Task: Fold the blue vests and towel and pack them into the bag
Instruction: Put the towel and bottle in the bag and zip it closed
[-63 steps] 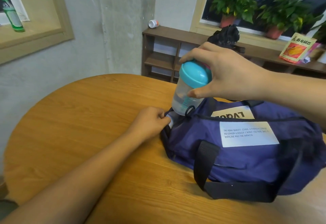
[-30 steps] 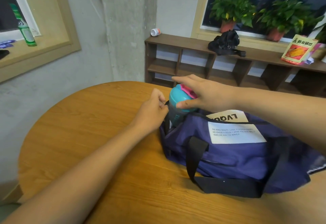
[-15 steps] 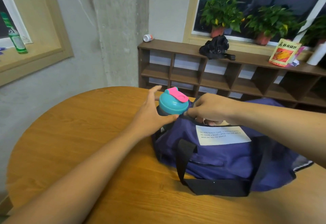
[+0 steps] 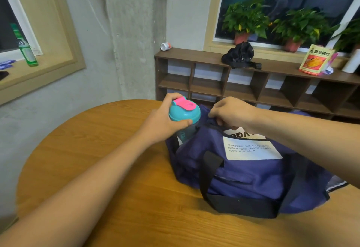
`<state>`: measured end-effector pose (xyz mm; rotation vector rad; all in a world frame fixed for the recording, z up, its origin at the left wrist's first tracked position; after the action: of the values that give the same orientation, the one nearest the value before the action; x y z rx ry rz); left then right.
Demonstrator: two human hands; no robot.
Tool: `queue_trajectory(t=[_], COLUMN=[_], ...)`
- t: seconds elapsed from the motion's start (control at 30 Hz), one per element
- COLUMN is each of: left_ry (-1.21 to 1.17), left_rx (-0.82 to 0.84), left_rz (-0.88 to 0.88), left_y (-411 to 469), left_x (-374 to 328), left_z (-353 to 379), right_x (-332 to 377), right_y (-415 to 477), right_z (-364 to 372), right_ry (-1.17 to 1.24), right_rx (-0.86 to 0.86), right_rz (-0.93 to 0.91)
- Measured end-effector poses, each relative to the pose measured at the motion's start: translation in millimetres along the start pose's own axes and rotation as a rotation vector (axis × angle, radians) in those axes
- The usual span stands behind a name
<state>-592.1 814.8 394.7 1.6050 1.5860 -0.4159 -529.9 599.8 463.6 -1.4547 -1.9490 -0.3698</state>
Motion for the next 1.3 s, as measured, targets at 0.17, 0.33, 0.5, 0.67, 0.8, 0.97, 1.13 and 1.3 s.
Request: queue_trajectory(t=[0.17, 0.33, 0.5, 0.67, 0.8, 0.97, 1.13, 1.3], left_ry=[0.067, 0.255, 0.472, 0.515, 0.302, 0.254, 0.402, 0.382], left_rx=[0.042, 0.114, 0.148, 0.163, 0.188, 0.197, 0.156, 0.157], left_rz=[0.068, 0.150, 0.119, 0.067, 0.127, 0.153, 0.229, 0.197], left_y=[7, 10, 8, 9, 12, 15, 17, 20], left_x=[-22, -39, -30, -33, -45, -56, -62, -74], left_z=[-20, -13, 2, -10, -27, -25, -19, -20], right_x=[12, 25, 25, 26, 25, 21, 16, 17], right_y=[-7, -11, -10, -5, -10, -19, -30, -37], right_z=[-32, -59, -50, -47, -51, -60, -67, -67], right_ry=[0.035, 0.022, -0.098, -0.166, -0.158, -0.173, -0.233, -0.252], right_rx=[-0.165, -0.222, -0.200, -0.167, -0.109, -0.149, -0.191, -0.184], right_rz=[-0.117, -0.176, -0.232, -0.224, -0.252, -0.308, -0.363, -0.400])
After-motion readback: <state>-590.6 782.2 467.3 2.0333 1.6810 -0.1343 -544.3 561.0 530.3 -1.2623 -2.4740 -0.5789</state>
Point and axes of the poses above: each hand's wrist, its own y-axis towards the middle knuckle, its own z-axis out of the palm, x = y × z, the point moved 1 cm from there along y, towards the middle knuckle
